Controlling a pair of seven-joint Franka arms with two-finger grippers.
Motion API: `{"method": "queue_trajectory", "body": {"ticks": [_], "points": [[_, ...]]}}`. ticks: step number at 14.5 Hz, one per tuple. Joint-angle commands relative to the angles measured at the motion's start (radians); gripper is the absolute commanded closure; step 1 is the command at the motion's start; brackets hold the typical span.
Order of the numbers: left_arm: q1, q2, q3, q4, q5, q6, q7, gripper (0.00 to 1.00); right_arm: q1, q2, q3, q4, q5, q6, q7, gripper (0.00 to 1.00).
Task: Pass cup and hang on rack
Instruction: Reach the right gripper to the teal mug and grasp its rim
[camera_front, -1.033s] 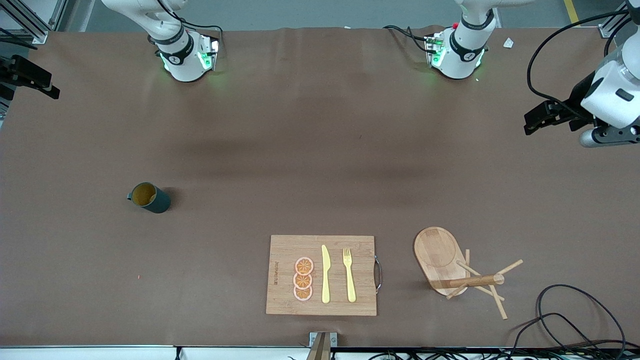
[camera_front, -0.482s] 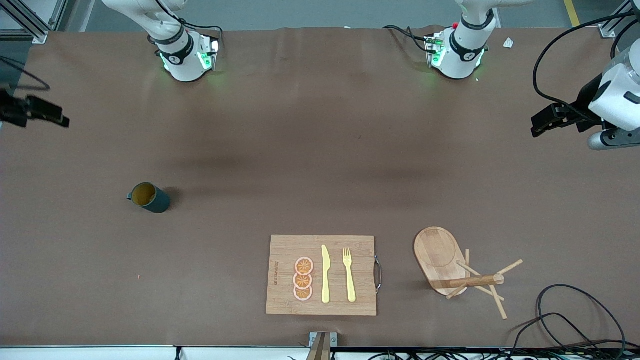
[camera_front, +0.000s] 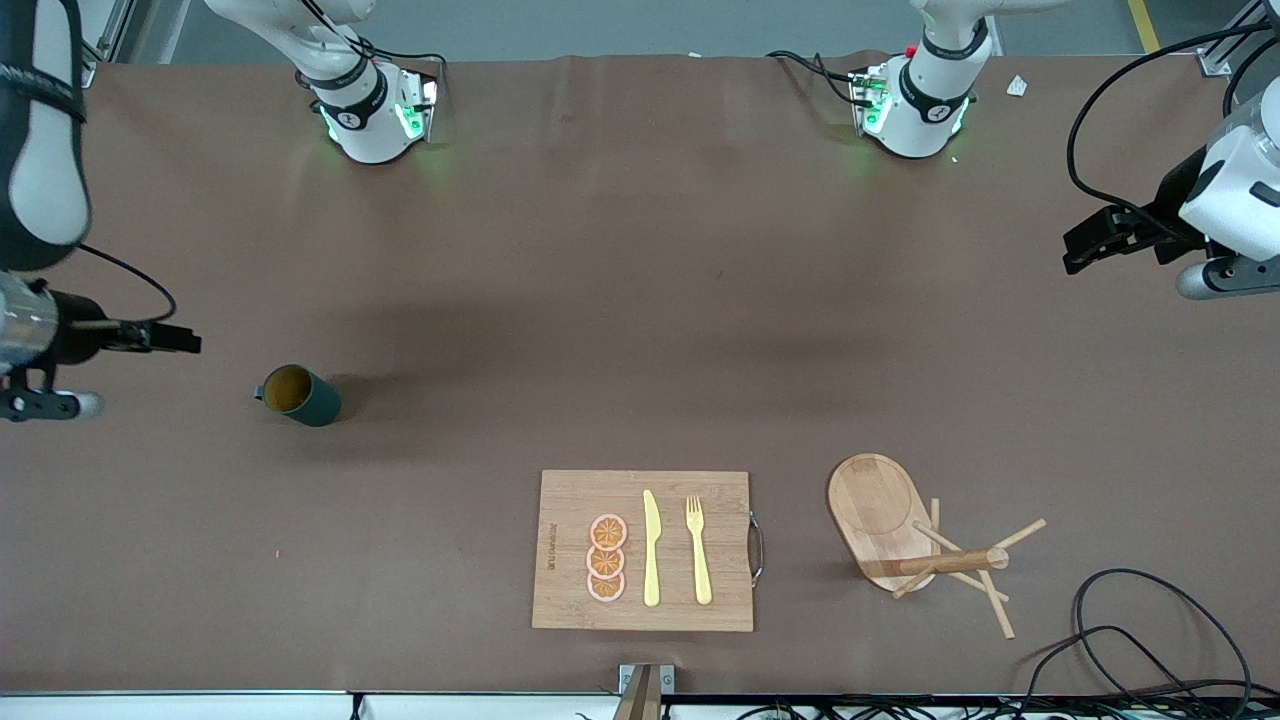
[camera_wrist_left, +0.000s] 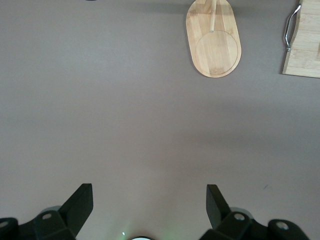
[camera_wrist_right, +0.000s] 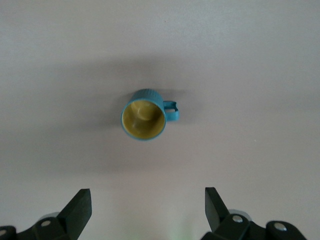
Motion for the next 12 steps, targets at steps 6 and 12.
{"method": "queue_trajectory", "body": {"ticks": [6, 12], "points": [[0.008, -0.004, 0.0, 0.036, 0.018, -0.012, 0.006, 0.0, -0.015, -0.022, 0.011, -0.405, 0.013, 0.462, -0.327, 0.0], [0.009, 0.006, 0.0, 0.036, 0.005, -0.005, -0.007, 0.0, -0.015, 0.056, 0.011, -0.458, 0.011, 0.681, -0.473, 0.03]]}}
